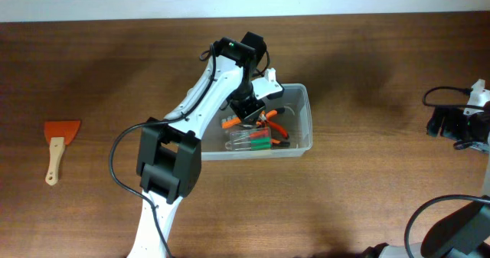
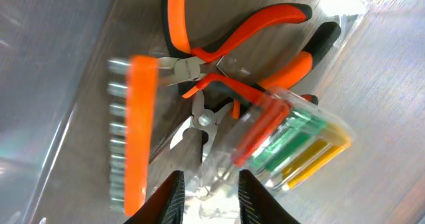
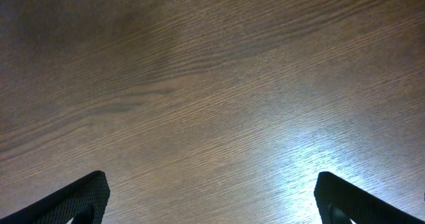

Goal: Pack container
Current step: 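Lower the bit holder into the container and open the left gripper, then move the left gripper over the orange scraper's wooden handle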

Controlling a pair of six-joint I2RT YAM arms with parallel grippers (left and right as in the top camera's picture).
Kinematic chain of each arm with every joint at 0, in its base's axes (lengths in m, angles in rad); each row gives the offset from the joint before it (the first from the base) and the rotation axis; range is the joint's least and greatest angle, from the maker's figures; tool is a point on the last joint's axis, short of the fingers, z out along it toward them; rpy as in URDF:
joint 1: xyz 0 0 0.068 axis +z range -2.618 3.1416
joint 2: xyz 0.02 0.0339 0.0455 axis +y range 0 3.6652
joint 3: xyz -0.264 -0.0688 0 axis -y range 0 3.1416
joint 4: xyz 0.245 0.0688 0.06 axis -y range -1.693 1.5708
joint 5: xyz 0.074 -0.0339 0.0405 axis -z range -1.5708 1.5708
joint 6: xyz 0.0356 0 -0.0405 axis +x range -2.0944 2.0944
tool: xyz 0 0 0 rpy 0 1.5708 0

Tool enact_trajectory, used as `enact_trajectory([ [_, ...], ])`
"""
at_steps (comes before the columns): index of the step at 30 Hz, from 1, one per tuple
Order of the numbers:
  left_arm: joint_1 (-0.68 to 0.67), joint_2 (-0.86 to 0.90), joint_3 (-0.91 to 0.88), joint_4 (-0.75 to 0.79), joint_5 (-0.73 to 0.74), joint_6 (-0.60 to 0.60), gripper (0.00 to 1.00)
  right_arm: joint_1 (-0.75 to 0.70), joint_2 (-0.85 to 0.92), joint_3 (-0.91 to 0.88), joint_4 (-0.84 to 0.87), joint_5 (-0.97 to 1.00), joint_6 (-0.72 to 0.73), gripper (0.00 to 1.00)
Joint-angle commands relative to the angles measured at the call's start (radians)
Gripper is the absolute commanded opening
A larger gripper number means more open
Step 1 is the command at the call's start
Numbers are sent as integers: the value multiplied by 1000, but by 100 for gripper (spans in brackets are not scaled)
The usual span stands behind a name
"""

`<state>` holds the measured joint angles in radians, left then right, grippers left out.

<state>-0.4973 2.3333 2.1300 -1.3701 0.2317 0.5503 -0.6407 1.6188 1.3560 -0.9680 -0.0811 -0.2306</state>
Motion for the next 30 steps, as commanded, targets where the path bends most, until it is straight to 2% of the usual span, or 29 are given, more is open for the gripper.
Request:
enact_trajectory([
  [1,3,2,13,-2,-4,15,34,-1,-8,-1,0,-9,11,99],
  [5,3,2,41,-11,-69,-5,34,-1,-8,-1,0,-10,11,99],
  [9,3,2,170,-96,-79,-26,35,-1,-8,-1,0,-10,11,99],
  [10,3,2,209,-116,-79,-26,38,-1,-8,-1,0,-10,11,99],
  [11,3,2,258,-136,-80,-27,44,-1,-8,-1,0,-10,11,99],
  [13,3,2,358,-161,-110,-56,71,-1,-8,-1,0,-10,11,99],
  [14,3,2,400,-166,-140,-77,99,-1,-8,-1,0,-10,11,99],
  [18,11,2,548,-190,-301,-164,99,-1,-8,-1,0,-10,11,99],
  [24,79,-6,622,-290,-506,-333,99,-1,-8,-1,0,-9,11,99],
  [27,161,-39,622,-317,-557,-444,99,-1,-8,-1,0,-10,11,99],
  [30,230,-79,622,-318,-557,-505,99,-1,-8,-1,0,-10,11,99],
])
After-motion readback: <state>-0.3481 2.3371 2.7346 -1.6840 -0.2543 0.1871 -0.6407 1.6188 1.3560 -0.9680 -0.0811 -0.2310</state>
